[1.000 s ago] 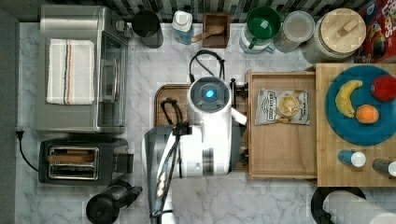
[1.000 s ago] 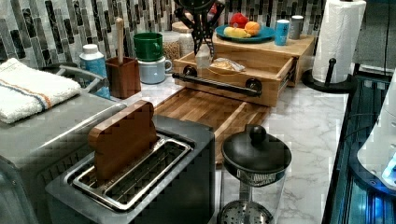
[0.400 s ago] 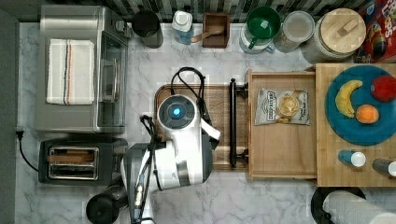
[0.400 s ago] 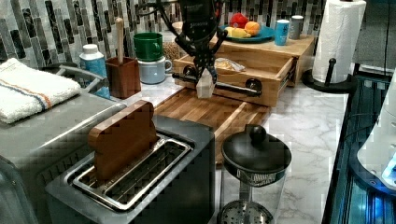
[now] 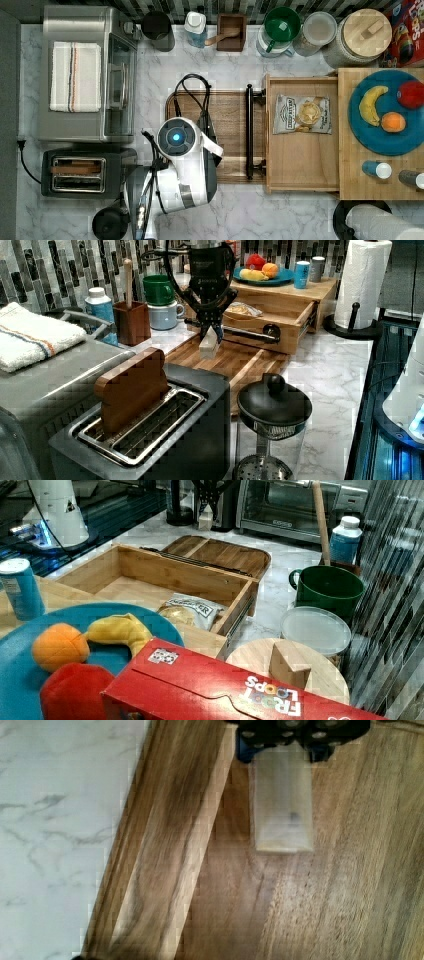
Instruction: Place the butter on the board.
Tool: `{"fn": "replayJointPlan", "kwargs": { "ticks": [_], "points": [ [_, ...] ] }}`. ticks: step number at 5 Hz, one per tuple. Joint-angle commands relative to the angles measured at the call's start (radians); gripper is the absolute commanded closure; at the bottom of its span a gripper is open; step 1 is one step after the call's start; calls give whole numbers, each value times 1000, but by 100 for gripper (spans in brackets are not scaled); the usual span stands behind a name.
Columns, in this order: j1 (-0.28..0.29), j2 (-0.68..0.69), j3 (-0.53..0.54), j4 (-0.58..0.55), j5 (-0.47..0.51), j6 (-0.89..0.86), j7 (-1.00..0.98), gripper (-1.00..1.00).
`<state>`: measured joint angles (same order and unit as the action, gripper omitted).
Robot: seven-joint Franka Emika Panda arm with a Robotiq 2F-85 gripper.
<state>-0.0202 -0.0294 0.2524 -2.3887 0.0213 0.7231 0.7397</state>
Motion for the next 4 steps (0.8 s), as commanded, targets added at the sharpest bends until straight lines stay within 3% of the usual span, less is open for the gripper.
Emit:
{"fn": "replayJointPlan", "kwargs": {
  "ticks": [1, 3, 4],
  "points": [
    [31, 50, 49, -43, 76, 129, 120, 100],
    [39, 105, 49, -78, 76, 223, 84, 100],
    [38, 104, 50, -71, 91, 190, 74, 100]
  ]
}}
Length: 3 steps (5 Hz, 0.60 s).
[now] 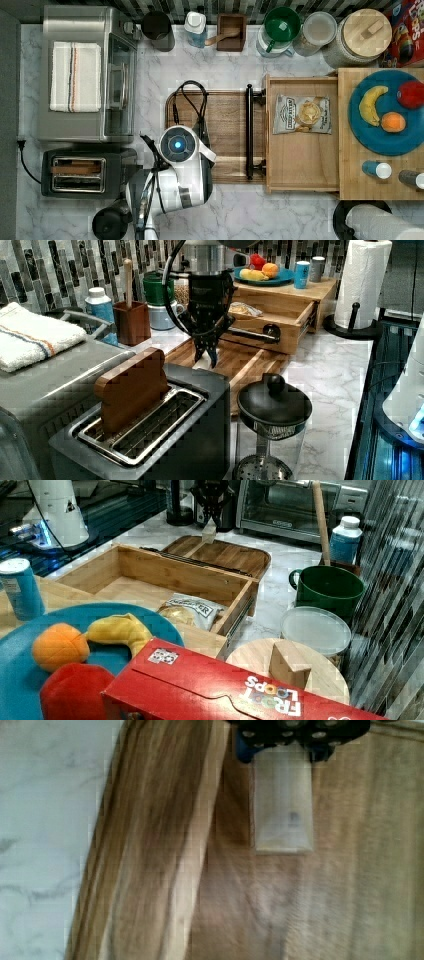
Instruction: Place the butter on the board.
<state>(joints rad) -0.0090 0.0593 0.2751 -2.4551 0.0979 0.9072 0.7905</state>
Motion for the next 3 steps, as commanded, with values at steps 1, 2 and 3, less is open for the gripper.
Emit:
{"fn": "replayJointPlan", "kwargs": {
  "ticks": [1, 2, 3],
  "points": [
    [27, 19, 25, 6, 9, -25, 26, 100],
    [37, 3, 22, -5, -21, -27, 77, -100],
    [23, 6, 25, 12, 13, -68, 59, -100]
  ]
}}
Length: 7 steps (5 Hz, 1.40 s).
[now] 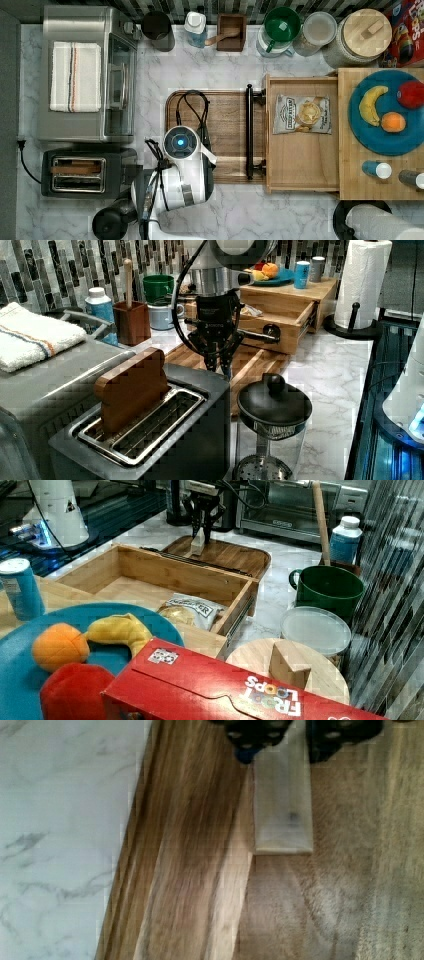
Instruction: Place the butter on the board.
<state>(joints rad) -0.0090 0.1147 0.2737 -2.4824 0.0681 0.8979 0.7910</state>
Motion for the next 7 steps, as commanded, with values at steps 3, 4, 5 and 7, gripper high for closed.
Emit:
{"fn": "replayJointPlan", "kwargs": {
  "ticks": [3, 4, 5, 7],
  "points": [
    [13, -49, 36, 39, 42, -59, 59, -100],
    [9, -49, 40, 39, 42, -59, 59, -100],
    [10, -49, 40, 39, 42, -59, 59, -100],
    [11, -49, 38, 39, 42, -59, 59, -100]
  ]
}}
